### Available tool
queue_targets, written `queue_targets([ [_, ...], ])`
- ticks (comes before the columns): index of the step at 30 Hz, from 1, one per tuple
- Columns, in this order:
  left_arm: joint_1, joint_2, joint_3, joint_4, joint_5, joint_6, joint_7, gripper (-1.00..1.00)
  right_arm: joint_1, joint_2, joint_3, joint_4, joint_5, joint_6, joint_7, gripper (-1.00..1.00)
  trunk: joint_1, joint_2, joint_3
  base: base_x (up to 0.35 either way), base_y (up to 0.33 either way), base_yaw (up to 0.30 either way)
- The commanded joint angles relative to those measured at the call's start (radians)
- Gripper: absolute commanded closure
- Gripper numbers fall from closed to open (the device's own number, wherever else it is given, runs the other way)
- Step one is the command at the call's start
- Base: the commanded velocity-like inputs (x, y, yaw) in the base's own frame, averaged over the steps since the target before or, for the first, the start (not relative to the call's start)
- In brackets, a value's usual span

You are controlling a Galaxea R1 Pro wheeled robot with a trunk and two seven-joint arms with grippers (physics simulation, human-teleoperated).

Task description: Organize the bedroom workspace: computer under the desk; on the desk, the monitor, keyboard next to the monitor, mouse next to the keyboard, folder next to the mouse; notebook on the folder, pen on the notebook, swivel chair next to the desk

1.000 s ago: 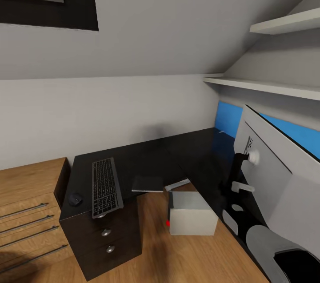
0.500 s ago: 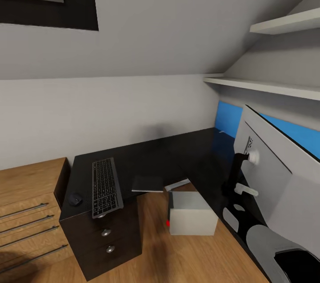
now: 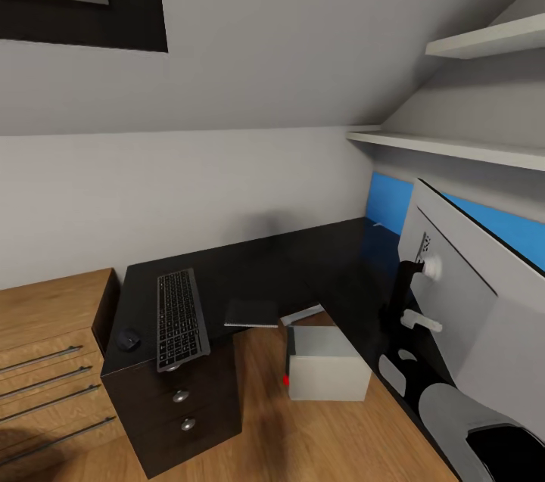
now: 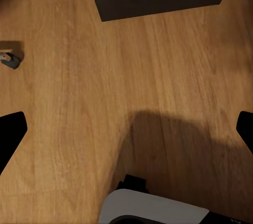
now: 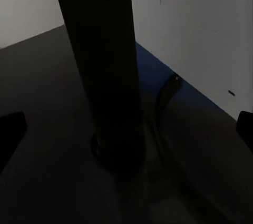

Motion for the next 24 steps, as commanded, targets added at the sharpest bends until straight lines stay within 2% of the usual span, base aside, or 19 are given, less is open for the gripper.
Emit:
queue_targets([
  [1, 0.000, 0.001, -0.009, -0.001, 0.007, -0.002, 0.007, -1.00, -0.001, 0.000, 0.009, 0.000, -0.005, -0.002, -0.006, -1.00, 0.000, -0.001, -0.001, 0.000, 0.000, 0.000],
  [8, 0.000, 0.001, -0.008, -0.002, 0.007, -0.002, 0.007, -1.00, -0.001, 0.000, 0.044, 0.004, 0.021, 0.014, -0.008, -1.00, 0.000, -0.001, -0.001, 0.000, 0.000, 0.000],
  [13, 0.000, 0.001, -0.007, -0.001, 0.007, -0.002, 0.007, -1.00, -0.001, -0.002, 0.062, 0.004, 0.034, 0.077, -0.010, -1.00, 0.000, -0.001, -0.001, 0.000, 0.000, 0.000],
  [24, 0.000, 0.001, -0.007, -0.001, 0.007, -0.002, 0.007, -1.00, -0.001, -0.004, 0.068, 0.004, 0.039, 0.119, -0.010, -1.00, 0.000, -0.001, -0.001, 0.001, 0.000, 0.000],
])
